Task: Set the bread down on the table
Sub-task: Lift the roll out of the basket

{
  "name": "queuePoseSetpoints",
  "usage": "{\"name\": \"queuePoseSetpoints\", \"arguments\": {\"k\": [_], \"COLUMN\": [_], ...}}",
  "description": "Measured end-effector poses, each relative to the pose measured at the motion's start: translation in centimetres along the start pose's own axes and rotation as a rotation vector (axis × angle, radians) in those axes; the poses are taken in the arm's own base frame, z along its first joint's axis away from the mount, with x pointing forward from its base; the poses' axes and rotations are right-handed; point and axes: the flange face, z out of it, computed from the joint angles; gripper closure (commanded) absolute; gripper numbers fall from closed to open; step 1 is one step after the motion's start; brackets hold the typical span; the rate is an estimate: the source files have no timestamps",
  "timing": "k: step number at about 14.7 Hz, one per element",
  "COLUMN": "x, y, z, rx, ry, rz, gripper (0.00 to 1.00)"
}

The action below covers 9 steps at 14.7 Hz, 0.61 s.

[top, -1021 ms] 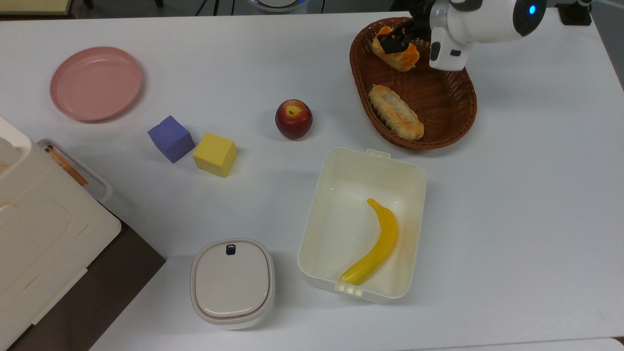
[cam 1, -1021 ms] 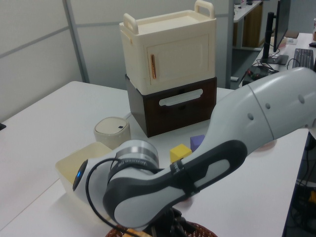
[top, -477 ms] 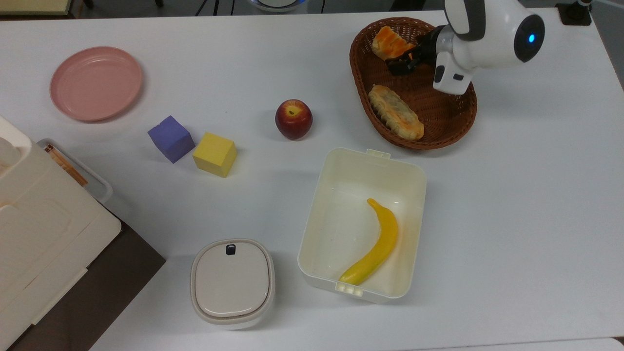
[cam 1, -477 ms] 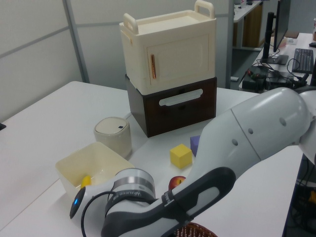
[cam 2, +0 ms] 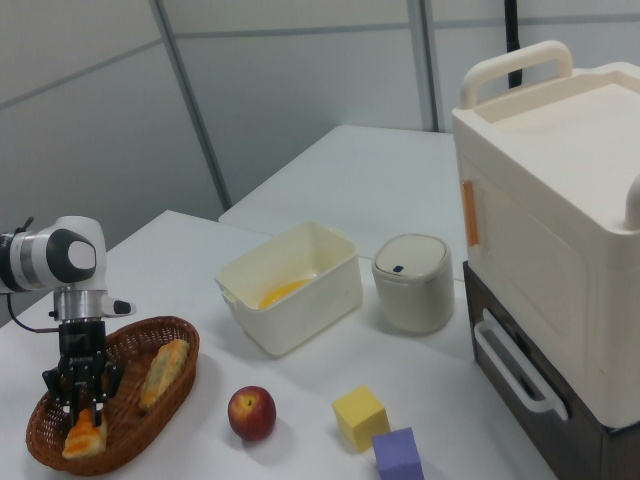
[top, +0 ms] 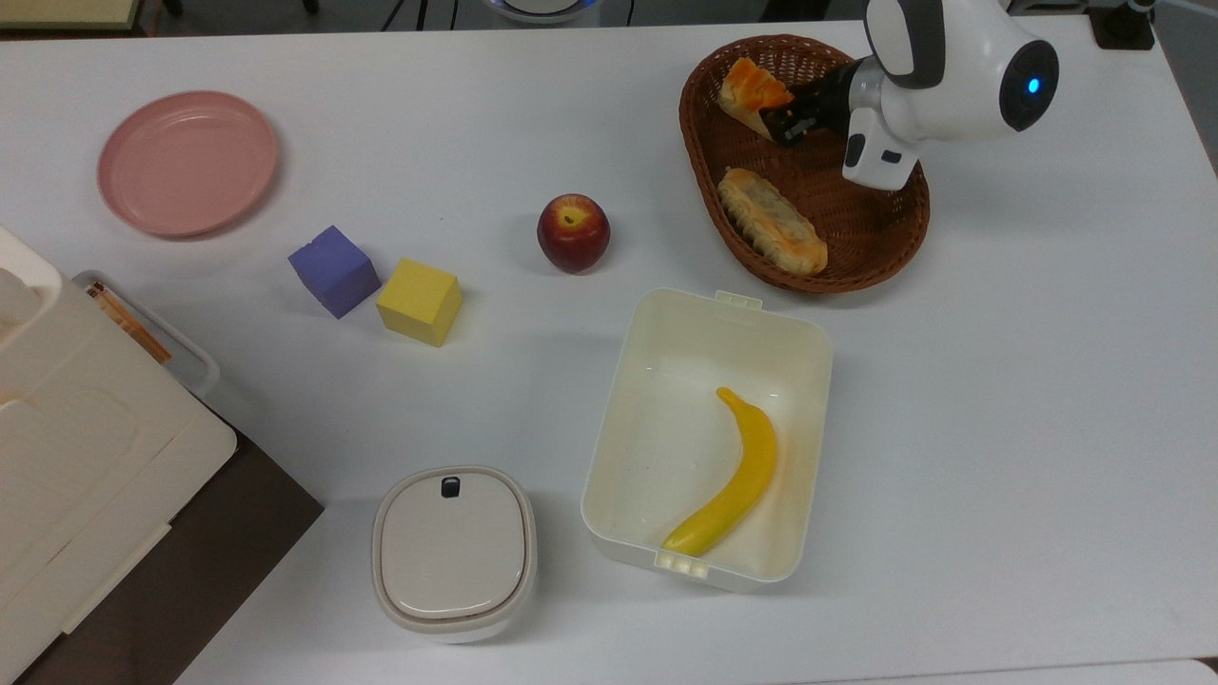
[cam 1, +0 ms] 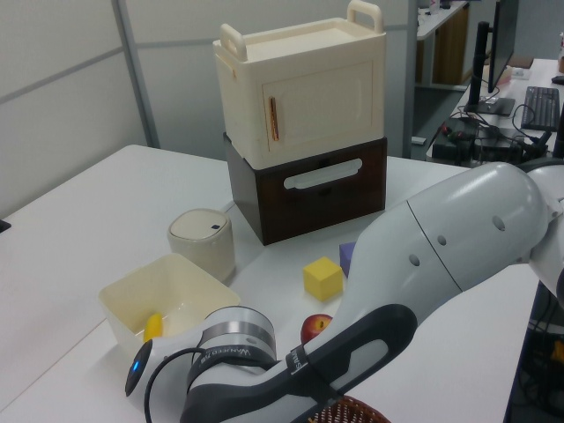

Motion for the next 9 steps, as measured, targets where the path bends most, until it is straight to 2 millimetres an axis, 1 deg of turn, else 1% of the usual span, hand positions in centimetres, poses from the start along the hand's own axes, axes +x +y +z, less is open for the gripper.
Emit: {"name": "queuePoseSetpoints", "arguments": {"k": [2,4,5,7,8,9], "x": [-0.3,-1.0,-1.7,-3.9,-5.4,-7.1], "y": [0.1,0.4,0.6,1.4,2.3,3.7], "z": [-0.4,-1.5,-2.4,-4.8,-6.2,-7.4], "rx": [0.0,0.001,0.003,0.012,0.022,0.037], "ry": [0.008,0.025,0.031,0.054,0.072,0.09], "rz": [0.004,0.01,0.014,0.026,0.04,0.059], "gripper": [1.0,1.0,1.0,1.0,1.0,1.0]}}
